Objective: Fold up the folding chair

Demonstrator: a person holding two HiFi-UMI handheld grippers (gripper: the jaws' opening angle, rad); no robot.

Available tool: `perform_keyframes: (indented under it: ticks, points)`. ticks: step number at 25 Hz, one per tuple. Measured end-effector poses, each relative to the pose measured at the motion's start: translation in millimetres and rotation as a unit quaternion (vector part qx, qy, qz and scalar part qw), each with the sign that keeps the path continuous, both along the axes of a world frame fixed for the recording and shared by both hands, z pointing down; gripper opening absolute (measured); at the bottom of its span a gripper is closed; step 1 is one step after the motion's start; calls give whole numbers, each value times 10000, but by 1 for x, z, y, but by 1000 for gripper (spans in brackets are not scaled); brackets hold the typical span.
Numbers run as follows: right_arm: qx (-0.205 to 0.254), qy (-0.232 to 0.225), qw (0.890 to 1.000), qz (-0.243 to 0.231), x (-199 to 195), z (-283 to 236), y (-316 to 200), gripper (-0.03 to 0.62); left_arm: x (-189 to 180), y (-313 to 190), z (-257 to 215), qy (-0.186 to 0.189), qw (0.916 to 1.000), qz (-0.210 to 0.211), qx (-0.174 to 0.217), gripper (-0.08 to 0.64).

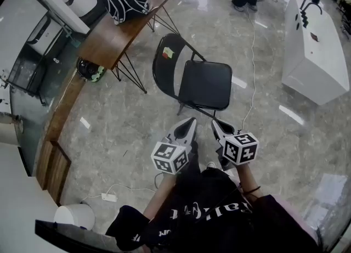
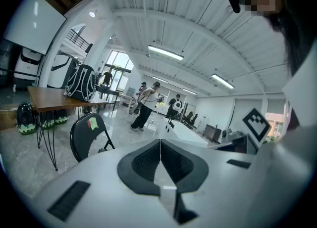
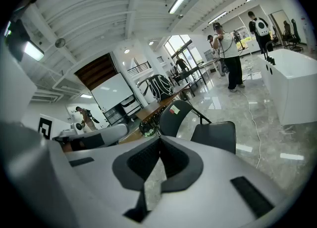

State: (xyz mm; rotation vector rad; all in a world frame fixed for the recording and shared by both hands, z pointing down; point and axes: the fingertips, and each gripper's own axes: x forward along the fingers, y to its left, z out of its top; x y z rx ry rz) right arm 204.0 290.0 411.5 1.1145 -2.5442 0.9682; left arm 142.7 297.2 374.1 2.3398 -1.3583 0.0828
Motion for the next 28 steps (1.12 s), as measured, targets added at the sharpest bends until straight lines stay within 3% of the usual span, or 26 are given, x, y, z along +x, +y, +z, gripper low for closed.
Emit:
perform_keyframes:
  ticks: [10, 19, 28]
  points:
    - [16, 44, 9999, 111, -50, 2, -103, 15, -46, -108, 5, -126, 9996, 268, 20, 3]
    - [-109, 176, 9993, 316, -98, 5, -195, 15, -98, -209, 15, 13, 9985, 496, -219, 3]
    - [-475, 298, 9961, 674, -98, 26, -230, 15, -138, -270, 41, -195, 9980, 361, -486, 5]
